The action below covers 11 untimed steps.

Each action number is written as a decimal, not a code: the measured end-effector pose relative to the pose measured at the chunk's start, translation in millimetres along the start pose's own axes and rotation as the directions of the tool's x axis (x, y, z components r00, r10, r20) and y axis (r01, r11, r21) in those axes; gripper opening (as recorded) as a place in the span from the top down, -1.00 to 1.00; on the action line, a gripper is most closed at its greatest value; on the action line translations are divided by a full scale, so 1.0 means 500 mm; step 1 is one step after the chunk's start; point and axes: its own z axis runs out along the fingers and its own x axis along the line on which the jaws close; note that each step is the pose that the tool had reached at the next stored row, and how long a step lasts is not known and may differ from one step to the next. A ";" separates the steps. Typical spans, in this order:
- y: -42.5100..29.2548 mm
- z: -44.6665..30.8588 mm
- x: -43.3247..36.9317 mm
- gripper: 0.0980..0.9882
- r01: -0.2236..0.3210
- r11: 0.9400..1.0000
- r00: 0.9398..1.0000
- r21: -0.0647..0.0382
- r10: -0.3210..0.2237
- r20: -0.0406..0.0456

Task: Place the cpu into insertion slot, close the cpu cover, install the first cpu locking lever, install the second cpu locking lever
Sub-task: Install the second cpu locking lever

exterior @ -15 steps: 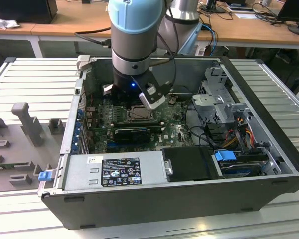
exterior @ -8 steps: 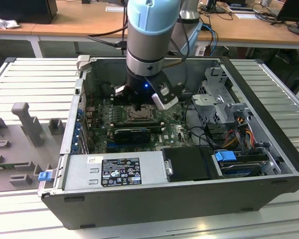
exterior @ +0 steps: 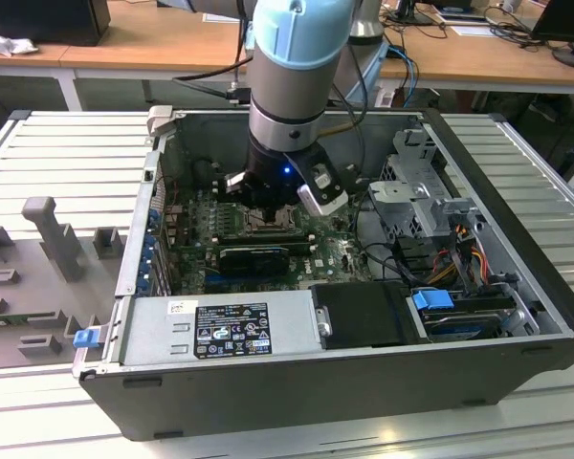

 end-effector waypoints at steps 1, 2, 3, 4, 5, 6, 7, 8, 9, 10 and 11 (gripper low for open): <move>-0.003 0.001 0.002 0.98 0.000 1.000 1.000 0.000 0.000 0.000; -0.005 0.001 0.005 0.98 0.000 1.000 1.000 0.000 0.000 0.000; -0.005 0.003 0.013 0.98 0.000 1.000 1.000 0.000 0.000 0.000; -0.005 0.004 0.021 0.98 0.000 1.000 1.000 0.000 0.000 0.000; -0.004 0.007 0.034 0.98 0.000 1.000 1.000 0.000 0.000 0.000; -0.005 0.014 0.041 0.98 0.000 1.000 1.000 0.000 0.000 0.000; -0.006 0.017 0.042 0.98 0.000 1.000 1.000 0.000 0.000 0.000; -0.008 0.024 0.042 0.98 0.000 1.000 1.000 0.000 0.000 0.000; -0.009 0.030 0.042 0.98 0.000 1.000 1.000 0.000 0.000 0.000; -0.009 0.034 0.042 0.98 -0.005 1.000 1.000 0.000 0.005 0.001; -0.009 0.038 0.042 0.98 -0.014 1.000 1.000 0.000 0.014 0.003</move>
